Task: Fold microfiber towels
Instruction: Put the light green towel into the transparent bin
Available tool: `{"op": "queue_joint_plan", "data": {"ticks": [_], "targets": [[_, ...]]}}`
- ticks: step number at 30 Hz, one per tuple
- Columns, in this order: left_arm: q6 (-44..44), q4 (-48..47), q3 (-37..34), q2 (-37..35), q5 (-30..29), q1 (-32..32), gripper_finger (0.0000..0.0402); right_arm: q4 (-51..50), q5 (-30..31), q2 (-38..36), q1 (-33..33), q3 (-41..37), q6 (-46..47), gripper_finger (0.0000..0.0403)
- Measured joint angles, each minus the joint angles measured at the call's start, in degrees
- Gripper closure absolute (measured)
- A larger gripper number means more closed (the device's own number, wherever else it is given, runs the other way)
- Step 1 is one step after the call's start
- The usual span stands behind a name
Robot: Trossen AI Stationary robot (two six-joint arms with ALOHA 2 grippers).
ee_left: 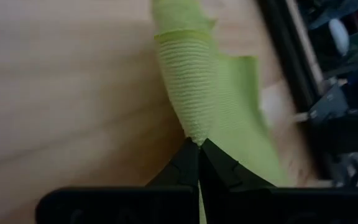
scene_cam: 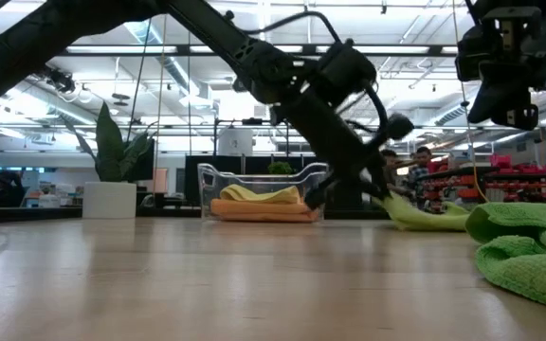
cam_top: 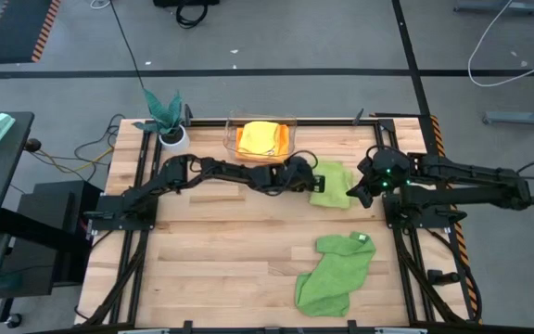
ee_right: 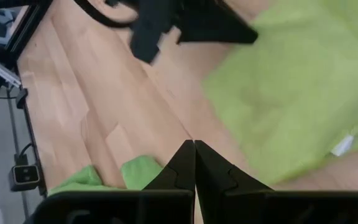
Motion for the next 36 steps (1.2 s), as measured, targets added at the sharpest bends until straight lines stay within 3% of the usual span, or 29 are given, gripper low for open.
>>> {"op": "queue_joint_plan", "data": {"ticks": [17, 36], "targets": [[4.6, -2.3, 0.2, -7.1, 3.0, 4.4, 0.0397, 1.4, 0.0, 0.0, -5.4, 0.0, -4.4, 0.0394], [8.6, -4.0, 1.2, -15.0, 4.7, 9.3, 0.0397, 4.0, 0.0, 0.9, -5.5, 0.0, -5.7, 0.0396]]}}
